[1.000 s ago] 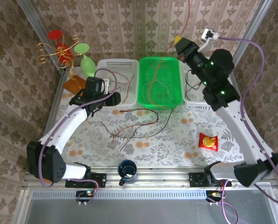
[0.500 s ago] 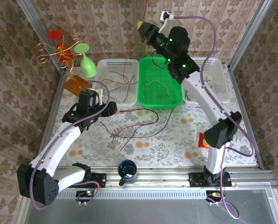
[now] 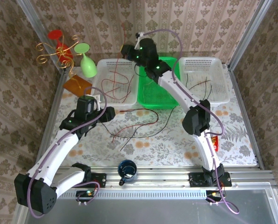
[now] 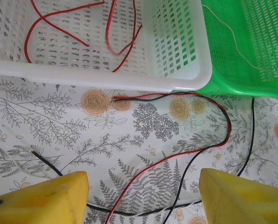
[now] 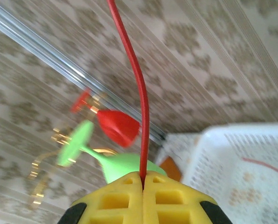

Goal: Untangle the cables

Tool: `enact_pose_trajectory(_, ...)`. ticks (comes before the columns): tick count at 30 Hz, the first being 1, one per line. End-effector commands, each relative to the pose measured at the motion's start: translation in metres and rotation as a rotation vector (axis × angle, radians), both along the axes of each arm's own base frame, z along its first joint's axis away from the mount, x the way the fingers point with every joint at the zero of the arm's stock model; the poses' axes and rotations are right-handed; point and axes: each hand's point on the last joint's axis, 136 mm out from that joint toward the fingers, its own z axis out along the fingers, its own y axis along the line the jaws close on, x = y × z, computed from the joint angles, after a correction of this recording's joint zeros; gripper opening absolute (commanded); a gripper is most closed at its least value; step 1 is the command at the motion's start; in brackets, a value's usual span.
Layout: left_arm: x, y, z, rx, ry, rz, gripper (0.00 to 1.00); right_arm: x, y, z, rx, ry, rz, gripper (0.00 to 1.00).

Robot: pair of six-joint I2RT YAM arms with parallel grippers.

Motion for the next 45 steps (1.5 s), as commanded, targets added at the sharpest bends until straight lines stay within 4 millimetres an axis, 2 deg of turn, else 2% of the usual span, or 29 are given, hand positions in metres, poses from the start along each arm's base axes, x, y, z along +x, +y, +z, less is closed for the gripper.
enact_pose_trajectory(1, -0.006, 0.001, -0.004, -0.005, 0.017, 0.008, 0.65, 0.006, 0.009, -0.07, -0.127, 0.121, -0.03, 0.0)
enact_pose_trajectory(3, -0.006, 0.001, -0.003, -0.006, 0.016, 0.008, 0.65, 0.006, 0.011, -0.112, -0.2, 0.199, -0.057, 0.0)
enact_pose_trajectory(6, -0.007, 0.001, -0.002, -0.013, 0.016, 0.002, 0.66, 0.005, 0.01, -0.159, -0.291, 0.275, -0.091, 0.0)
enact_pose_trajectory(9, -0.007, 0.001, -0.003, -0.034, 0.027, 0.002, 0.66, -0.001, 0.014, -0.191, -0.337, 0.34, -0.063, 0.0)
enact_pose_trajectory(13, -0.007, 0.004, -0.003, -0.056, 0.038, 0.009, 0.66, -0.011, 0.018, -0.213, -0.425, 0.368, -0.044, 0.0)
enact_pose_trajectory(20, -0.007, 0.013, -0.001, -0.058, 0.039, 0.032, 0.67, -0.021, 0.017, -0.237, -0.531, 0.383, -0.062, 0.0)
enact_pose_trajectory(29, -0.009, 0.016, -0.003, -0.054, 0.048, 0.036, 0.66, -0.024, 0.015, -0.256, -0.548, 0.452, -0.046, 0.0)
enact_pose_trajectory(32, -0.009, 0.016, -0.003, -0.051, 0.048, 0.036, 0.66, -0.025, 0.015, -0.256, -0.549, 0.455, -0.04, 0.0)
enact_pose_trajectory(34, -0.009, 0.016, -0.004, -0.049, 0.051, 0.033, 0.66, -0.024, 0.013, -0.25, -0.546, 0.452, -0.043, 0.0)
enact_pose_trajectory(38, -0.009, 0.016, -0.004, -0.047, 0.052, 0.034, 0.66, -0.02, 0.006, -0.227, -0.513, 0.437, -0.053, 0.12)
enact_pose_trajectory(42, -0.009, 0.016, -0.003, -0.049, 0.05, 0.035, 0.66, -0.022, 0.009, -0.201, -0.482, 0.401, -0.029, 0.27)
enact_pose_trajectory(45, -0.008, 0.016, -0.003, -0.05, 0.051, 0.037, 0.66, -0.024, 0.01, -0.184, -0.463, 0.38, -0.024, 0.32)
